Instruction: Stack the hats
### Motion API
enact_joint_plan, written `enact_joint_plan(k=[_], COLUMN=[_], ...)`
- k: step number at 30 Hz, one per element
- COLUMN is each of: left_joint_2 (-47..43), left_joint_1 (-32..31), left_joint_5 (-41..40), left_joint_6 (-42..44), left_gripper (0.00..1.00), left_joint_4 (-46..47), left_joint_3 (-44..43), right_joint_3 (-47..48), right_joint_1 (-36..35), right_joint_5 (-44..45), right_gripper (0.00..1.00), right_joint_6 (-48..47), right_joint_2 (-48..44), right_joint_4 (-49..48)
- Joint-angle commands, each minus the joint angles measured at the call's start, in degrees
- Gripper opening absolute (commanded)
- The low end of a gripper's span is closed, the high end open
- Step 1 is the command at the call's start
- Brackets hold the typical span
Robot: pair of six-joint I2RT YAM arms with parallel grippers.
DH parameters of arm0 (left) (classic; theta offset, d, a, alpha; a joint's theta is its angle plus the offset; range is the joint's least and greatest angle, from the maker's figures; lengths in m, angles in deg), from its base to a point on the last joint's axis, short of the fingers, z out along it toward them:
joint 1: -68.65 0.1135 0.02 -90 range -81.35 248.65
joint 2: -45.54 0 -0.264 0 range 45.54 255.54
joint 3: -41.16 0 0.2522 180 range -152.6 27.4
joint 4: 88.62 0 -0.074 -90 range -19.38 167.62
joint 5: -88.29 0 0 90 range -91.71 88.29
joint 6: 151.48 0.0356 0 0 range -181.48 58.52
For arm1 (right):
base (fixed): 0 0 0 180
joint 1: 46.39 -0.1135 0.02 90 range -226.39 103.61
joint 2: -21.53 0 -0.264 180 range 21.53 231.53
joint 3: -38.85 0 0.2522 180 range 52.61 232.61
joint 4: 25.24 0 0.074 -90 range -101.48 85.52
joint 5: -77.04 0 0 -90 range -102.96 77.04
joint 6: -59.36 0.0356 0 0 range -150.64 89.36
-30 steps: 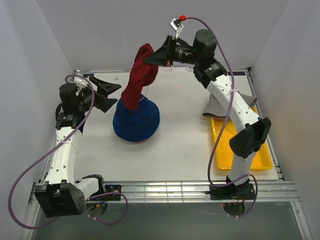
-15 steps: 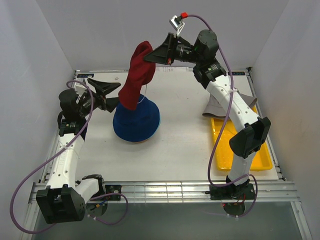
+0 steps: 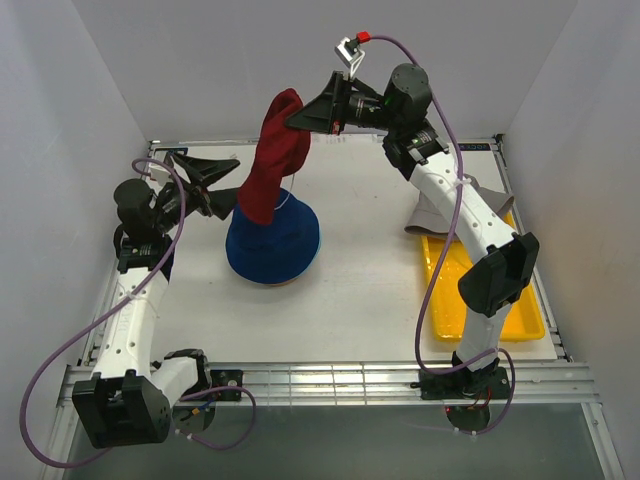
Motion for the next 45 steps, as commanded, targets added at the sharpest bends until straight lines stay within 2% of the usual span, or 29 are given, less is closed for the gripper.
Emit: enact_joint_plan(k=[1, 7, 14, 17, 18, 21, 25, 27, 28, 30, 34, 39, 45], left_joint_2=[-2.07, -2.42, -2.42, -2.42, -2.51, -2.60, -2.34, -2.25, -2.07, -1.99, -1.46, -0.75, -0.58], left_joint_1=[0.19, 0.19, 0.19, 0.19, 0.19, 0.28, 0.19, 0.28, 0.19, 0.28, 0.19, 0.19, 0.19], left_joint_5=[1.88, 2.58, 3.02, 3.11, 3.11, 3.02, 3.11, 3.11, 3.11, 2.94, 2.23, 1.62, 0.47], left_joint_6=[-1.25, -2.04, -2.48, -2.39, -2.39, -1.95, -0.81, 0.06, 0.33, 1.03, 5.15, 8.07, 13.59], left_gripper=[0.84, 0.83, 0.73, 0.61, 0.53, 0.39, 0.25, 0.21, 0.15, 0.13, 0.00, 0.00, 0.00], left_joint_4=[1.91, 2.18, 2.79, 3.32, 3.41, 3.76, 3.67, 3.50, 3.23, 3.06, 0.95, -0.64, -5.11], left_joint_3=[-0.02, -0.46, -0.46, 0.41, 0.68, 1.73, 2.96, 3.66, 3.84, 4.19, 3.41, 3.49, 2.44], right_joint_3=[0.62, 2.02, 1.85, 1.85, 1.76, 1.41, 2.20, 2.55, 2.46, 1.50, -0.09, 2.72, 6.24], right_joint_1=[-0.40, -0.57, -0.75, -0.84, -0.84, -0.84, -1.01, -1.01, -1.10, -1.28, -1.63, -1.98, -2.42], right_joint_5=[0.32, 0.67, 1.64, 2.08, 2.08, 2.52, 2.43, 2.95, 3.13, 3.57, 3.57, 4.80, 5.77], right_gripper=[0.08, 0.08, 0.08, 0.08, 0.08, 0.08, 0.08, 0.08, 0.08, 0.08, 0.08, 0.08, 0.08], right_joint_6=[-0.30, -0.82, -3.28, -4.77, -5.21, -7.06, -10.05, -11.54, -13.03, -14.44, -16.99, -20.60, -20.87], right_joint_2=[-0.97, 0.00, 0.35, 0.18, 0.09, -0.52, -0.53, -0.79, -0.96, -1.58, -2.37, -0.53, 1.93], right_joint_4=[-3.44, -2.21, 0.43, 1.92, 3.06, 5.86, 11.49, 14.75, 17.11, 18.79, 21.52, 29.34, 32.16])
